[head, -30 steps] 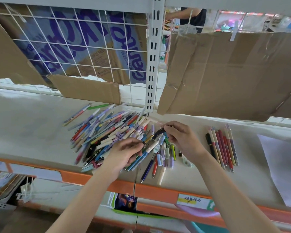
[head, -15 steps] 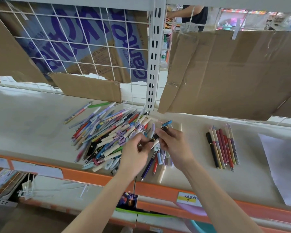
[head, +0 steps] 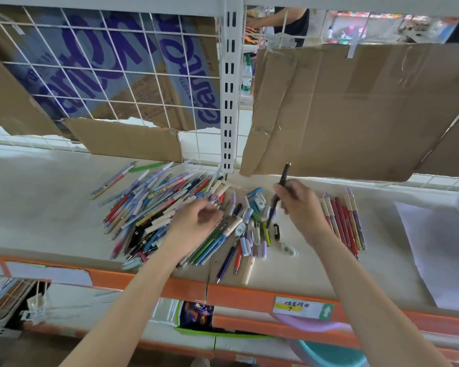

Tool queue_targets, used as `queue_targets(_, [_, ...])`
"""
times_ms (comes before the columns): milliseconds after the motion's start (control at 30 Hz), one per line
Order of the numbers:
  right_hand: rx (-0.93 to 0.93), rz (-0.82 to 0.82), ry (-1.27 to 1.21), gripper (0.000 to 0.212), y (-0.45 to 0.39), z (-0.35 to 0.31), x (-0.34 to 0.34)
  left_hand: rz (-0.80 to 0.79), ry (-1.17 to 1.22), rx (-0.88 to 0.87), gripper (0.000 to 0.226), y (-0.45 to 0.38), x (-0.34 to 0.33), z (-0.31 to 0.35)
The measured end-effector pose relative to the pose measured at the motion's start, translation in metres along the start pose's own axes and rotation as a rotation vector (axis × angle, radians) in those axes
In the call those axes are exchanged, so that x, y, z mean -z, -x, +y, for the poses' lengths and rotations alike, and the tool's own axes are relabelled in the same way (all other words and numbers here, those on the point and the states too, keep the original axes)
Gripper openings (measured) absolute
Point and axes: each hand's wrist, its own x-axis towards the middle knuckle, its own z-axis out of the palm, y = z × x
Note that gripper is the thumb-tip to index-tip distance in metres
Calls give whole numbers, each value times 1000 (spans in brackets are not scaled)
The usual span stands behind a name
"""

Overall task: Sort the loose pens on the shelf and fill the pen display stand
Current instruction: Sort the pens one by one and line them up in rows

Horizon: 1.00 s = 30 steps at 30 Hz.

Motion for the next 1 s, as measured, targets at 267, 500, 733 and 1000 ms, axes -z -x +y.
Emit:
queue_targets(267, [-5,73,695,31,-9,59,19,6,-262,-109,8,11,-22,-11])
queue_targets(500, [55,96,791,27,-2,56,18,17,-326,-118,12,12,-23,-15])
queue_targets(733, [537,-222,461,18,14,17,-31,68,-288,-75,17,13,-14,-18])
queue_targets(1000, [661,-356,509,13,11,20,-54,59,-341,-71,15,16,-8,-29])
